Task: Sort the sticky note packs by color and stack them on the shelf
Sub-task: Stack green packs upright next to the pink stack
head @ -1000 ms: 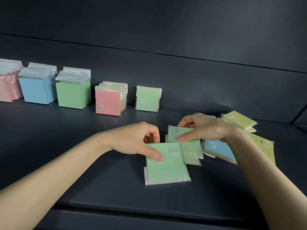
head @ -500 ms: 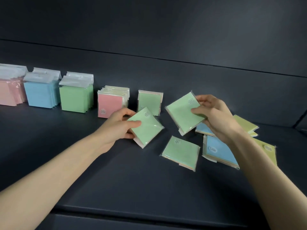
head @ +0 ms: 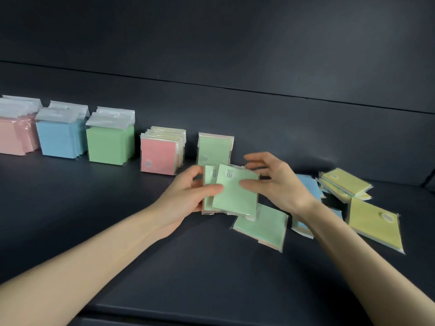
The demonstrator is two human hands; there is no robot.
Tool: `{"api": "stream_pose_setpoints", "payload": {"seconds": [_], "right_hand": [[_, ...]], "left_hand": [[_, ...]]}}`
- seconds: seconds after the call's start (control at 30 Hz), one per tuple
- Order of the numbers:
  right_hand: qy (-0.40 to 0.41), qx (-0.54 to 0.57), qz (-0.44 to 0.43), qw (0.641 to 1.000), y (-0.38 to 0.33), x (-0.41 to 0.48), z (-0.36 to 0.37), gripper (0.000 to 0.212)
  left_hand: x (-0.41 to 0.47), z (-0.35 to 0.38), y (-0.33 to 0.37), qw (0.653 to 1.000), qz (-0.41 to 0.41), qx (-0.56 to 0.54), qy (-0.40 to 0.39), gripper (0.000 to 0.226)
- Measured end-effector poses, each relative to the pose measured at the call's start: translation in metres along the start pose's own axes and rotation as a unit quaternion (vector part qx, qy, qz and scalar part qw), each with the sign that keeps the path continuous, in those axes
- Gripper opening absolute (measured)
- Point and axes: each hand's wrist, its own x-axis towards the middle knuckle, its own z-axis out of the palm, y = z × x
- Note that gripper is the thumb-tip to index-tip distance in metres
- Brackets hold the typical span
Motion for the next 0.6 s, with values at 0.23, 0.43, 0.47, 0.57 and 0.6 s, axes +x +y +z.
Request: {"api": "stream_pose_setpoints", "payload": {"seconds": [0.23, 0.43, 0.47, 0.57, 0.6], "right_hand": [[-0.122, 0.220, 0.071, 0.965, -0.004, -0.004, 0.002, 0.038], [-0.090, 0.082, 0.029, 0.992, -0.002, -0.001, 0.003, 0.030], [-0.079, 0.076, 0.018, 0.994, -0.002, 0.001, 0.003, 0.027], [-0.073, 0.001, -0.026, 0.997, -0.007, 0.013, 0.005, 0.025], [-0.074, -0.044, -0.044, 0.995, -0.008, 0.020, 0.006, 0.026]], "left_hand": [[0.004, -0.003, -0.001, 0.993, 0.019, -0.117, 0.010, 0.027], [0.005, -0.010, 0.003, 0.997, 0.023, 0.080, 0.002, 0.036], [0.008, -0.014, 0.007, 0.993, 0.039, 0.106, 0.019, 0.041], [0.026, -0.026, 0.026, 0.978, 0.113, 0.170, 0.039, 0.050], [0.033, -0.030, 0.033, 0.966, 0.136, 0.218, 0.019, 0.052]]}}
